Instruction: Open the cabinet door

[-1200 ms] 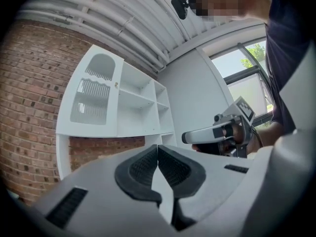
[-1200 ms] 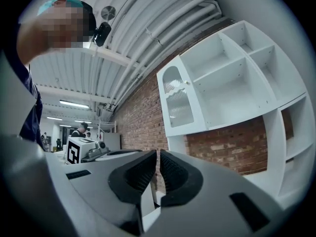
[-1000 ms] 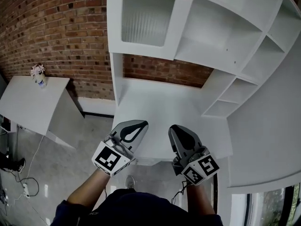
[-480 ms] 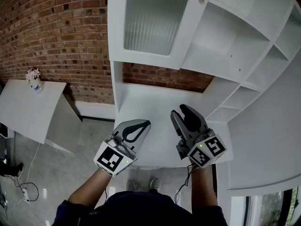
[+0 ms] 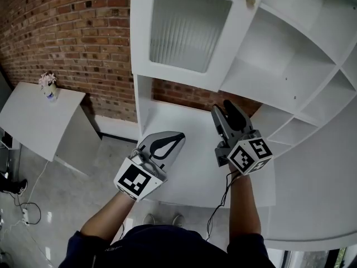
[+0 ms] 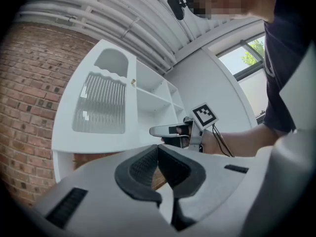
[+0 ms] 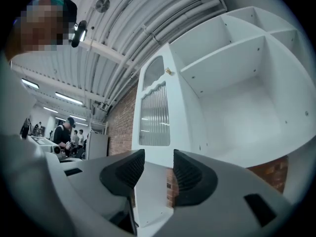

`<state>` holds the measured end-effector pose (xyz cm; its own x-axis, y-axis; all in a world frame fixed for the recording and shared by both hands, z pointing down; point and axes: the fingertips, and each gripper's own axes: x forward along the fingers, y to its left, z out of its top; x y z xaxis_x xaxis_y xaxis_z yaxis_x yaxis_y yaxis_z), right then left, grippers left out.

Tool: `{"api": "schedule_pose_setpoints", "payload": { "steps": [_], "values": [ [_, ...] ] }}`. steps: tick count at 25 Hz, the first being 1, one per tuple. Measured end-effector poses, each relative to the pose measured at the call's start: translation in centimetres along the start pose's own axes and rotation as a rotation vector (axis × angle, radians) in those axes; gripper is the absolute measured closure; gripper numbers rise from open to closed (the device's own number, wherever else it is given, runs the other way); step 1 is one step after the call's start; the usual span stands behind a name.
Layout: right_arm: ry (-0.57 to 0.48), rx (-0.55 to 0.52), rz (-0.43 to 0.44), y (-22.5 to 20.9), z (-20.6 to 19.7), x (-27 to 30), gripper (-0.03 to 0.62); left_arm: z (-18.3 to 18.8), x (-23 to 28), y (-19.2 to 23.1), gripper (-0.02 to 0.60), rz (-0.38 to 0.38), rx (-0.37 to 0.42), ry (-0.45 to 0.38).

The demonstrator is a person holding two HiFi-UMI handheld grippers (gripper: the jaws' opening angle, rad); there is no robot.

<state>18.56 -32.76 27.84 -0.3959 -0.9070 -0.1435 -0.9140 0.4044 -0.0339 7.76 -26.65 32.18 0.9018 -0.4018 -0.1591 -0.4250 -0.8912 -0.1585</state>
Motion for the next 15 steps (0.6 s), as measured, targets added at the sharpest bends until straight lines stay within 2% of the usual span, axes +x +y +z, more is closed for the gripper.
{"api": "schedule_pose_setpoints", "payload": {
  "steps": [6, 15],
  "values": [
    [0.018, -0.026, 0.033, -3.3, -0.1, 3.0, 0.422, 1.0, 3.9, 0.7, 0.574, 0.043, 0.037, -0.02],
    [0.0, -0.043, 0.078, -6.2, 0.9, 5.6, 0.422, 1.2, 6.9, 1.6, 0.574, 0.108, 0.071, 0.005]
  ]
}}
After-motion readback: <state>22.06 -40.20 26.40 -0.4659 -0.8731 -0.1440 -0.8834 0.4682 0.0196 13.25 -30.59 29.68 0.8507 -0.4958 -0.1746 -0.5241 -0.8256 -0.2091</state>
